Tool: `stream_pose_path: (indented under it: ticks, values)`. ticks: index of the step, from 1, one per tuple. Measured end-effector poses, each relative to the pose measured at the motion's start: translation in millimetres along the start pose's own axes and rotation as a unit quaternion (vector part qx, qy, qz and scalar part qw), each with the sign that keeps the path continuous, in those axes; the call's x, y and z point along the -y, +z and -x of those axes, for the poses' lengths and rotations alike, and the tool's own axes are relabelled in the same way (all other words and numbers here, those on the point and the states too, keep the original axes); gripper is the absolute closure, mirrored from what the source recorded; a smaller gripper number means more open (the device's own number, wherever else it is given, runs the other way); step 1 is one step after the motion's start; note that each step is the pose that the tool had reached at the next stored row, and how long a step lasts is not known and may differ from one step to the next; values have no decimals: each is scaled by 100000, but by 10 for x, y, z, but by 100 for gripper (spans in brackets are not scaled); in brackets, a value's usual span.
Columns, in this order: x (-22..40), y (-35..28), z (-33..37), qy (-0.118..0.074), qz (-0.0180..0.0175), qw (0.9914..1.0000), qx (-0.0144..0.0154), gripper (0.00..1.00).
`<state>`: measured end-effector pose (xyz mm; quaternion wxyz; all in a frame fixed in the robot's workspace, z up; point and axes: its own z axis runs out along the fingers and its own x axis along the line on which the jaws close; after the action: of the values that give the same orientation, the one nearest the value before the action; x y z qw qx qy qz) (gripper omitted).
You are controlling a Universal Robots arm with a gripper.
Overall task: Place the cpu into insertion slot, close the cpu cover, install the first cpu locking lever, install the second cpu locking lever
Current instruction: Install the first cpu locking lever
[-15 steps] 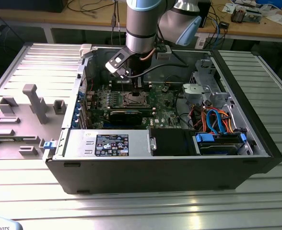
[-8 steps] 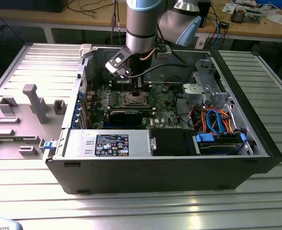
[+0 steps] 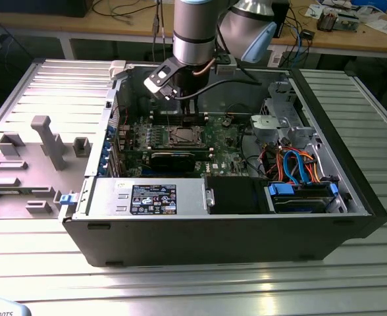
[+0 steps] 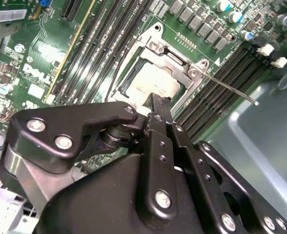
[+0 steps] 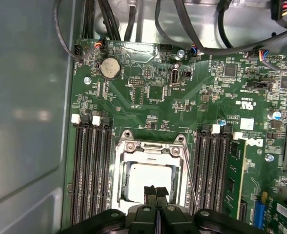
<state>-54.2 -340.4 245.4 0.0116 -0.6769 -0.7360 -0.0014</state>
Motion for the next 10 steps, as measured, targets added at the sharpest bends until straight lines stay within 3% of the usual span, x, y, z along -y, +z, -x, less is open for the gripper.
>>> stream_pose_path:
  ticks: [7,10]
  values:
    - [2,-162,-3,0,-5,100000,24,89]
    - [2,-172,-3,-10,4,100000,11,89]
